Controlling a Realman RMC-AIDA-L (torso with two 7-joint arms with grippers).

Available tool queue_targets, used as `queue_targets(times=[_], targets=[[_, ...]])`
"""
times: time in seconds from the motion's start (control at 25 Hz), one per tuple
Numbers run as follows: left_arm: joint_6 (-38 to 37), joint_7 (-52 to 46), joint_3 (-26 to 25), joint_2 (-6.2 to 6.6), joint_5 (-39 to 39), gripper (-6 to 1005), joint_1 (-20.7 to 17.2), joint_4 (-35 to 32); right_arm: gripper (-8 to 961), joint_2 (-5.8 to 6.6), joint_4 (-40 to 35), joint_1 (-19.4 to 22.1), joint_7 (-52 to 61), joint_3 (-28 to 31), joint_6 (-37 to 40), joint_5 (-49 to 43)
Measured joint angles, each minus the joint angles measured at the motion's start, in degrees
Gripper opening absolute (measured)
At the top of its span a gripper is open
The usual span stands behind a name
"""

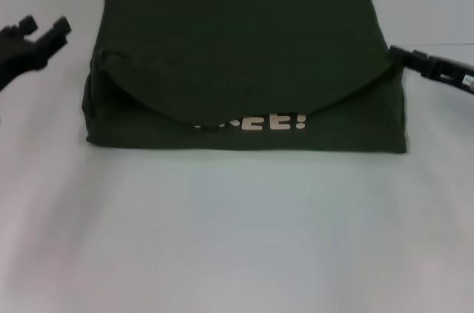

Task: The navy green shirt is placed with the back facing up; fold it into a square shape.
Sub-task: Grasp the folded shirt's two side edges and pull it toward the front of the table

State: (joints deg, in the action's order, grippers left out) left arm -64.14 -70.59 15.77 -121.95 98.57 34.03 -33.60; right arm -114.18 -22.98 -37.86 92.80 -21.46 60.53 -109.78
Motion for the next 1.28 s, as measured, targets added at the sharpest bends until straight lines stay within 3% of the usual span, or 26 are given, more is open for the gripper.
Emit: queue_targets(times=[0.2,0.4,0.64,1.28], targets=[[-3.5,0.0,5.1,-1.65,1.1,677,-5.8,-6.7,680,0.00,-0.7,3.2,2.1,-2.1,8.8,0.0],[-3.7,0.9,6.2,-2.09,5.8,675,-8.2,-8.5,680,-0.68,-0.8,5.4,2.3,-2.1,11.6,0.0],[-0.8,5.4,6.8,-2.16,10.9,675,-8.0,-4.8,682,-1.49,-1.0,6.0,2.4,-2.7,11.7,-0.4],[15.2,10.8,15.8,-2.24,11.4,675,-4.2,2.3,680,-1.86,-0.6,6.4,4.1,-2.2,11.3,0.0]])
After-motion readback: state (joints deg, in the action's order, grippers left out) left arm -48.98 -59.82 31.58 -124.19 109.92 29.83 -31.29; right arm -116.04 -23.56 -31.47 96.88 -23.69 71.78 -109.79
